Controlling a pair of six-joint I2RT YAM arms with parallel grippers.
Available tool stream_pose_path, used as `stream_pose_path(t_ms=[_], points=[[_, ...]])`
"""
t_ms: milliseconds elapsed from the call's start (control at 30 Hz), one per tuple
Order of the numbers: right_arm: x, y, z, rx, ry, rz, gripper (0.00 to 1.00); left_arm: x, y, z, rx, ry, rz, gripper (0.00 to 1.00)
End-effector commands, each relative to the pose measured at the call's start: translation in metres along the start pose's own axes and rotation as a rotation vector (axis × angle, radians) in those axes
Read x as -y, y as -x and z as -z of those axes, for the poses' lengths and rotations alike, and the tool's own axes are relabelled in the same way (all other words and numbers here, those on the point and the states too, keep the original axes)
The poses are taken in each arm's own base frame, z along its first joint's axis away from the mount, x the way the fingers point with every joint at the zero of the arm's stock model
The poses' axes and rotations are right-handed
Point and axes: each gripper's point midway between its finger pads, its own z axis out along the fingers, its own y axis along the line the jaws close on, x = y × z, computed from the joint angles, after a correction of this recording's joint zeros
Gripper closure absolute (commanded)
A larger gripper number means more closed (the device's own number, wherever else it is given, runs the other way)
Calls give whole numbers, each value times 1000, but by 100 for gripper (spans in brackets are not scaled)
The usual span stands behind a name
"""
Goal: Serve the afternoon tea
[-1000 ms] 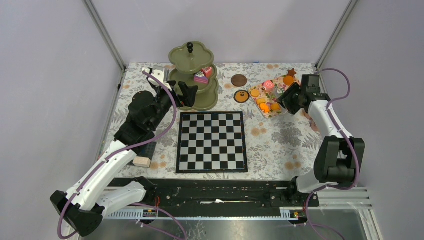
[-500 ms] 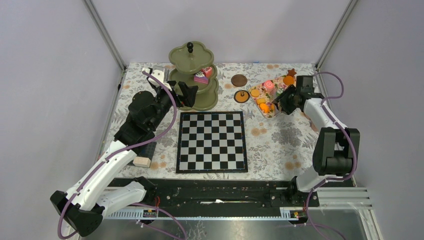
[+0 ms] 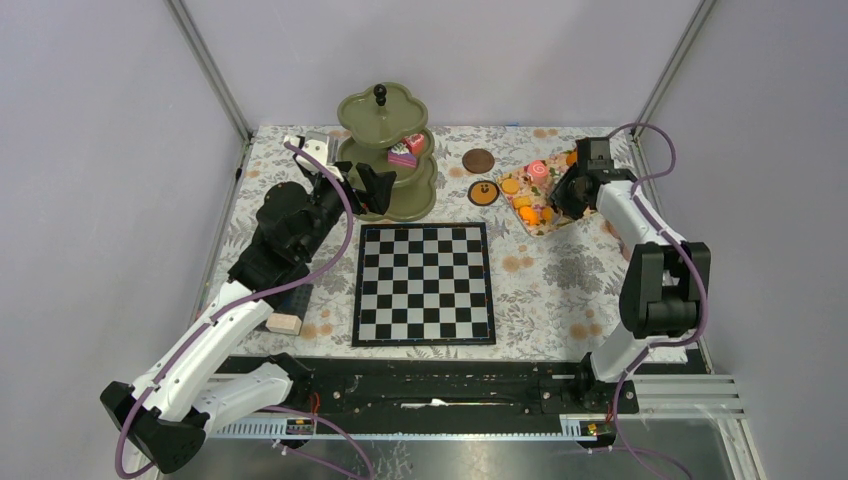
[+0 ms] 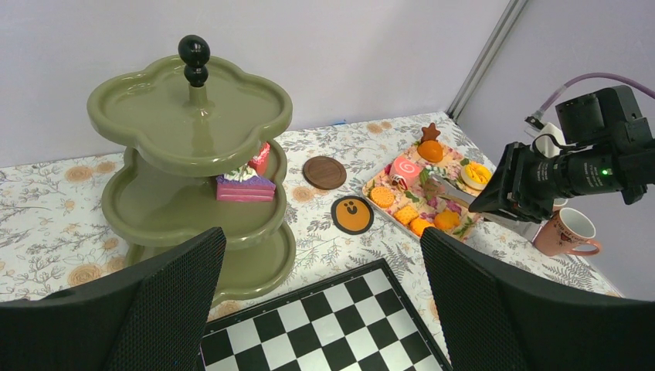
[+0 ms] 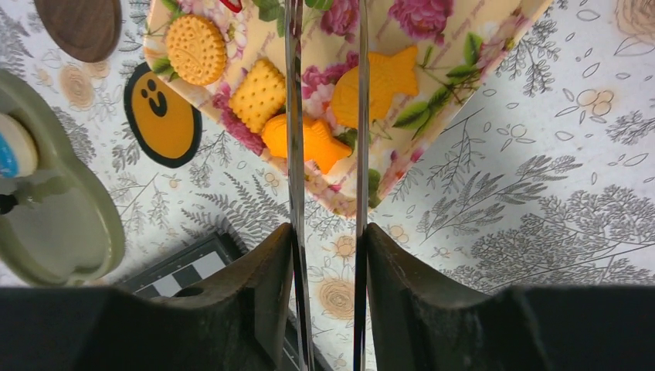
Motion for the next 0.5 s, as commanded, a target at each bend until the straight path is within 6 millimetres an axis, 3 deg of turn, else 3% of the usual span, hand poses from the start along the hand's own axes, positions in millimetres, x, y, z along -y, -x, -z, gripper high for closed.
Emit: stream_pose_path(t_ms=[0, 467], points=[[7, 11, 0, 3, -73, 99, 56, 6, 21, 4, 72, -21, 14, 1], [16, 23, -8, 30, -141, 253, 50, 6, 21, 4, 72, -21, 14, 1]])
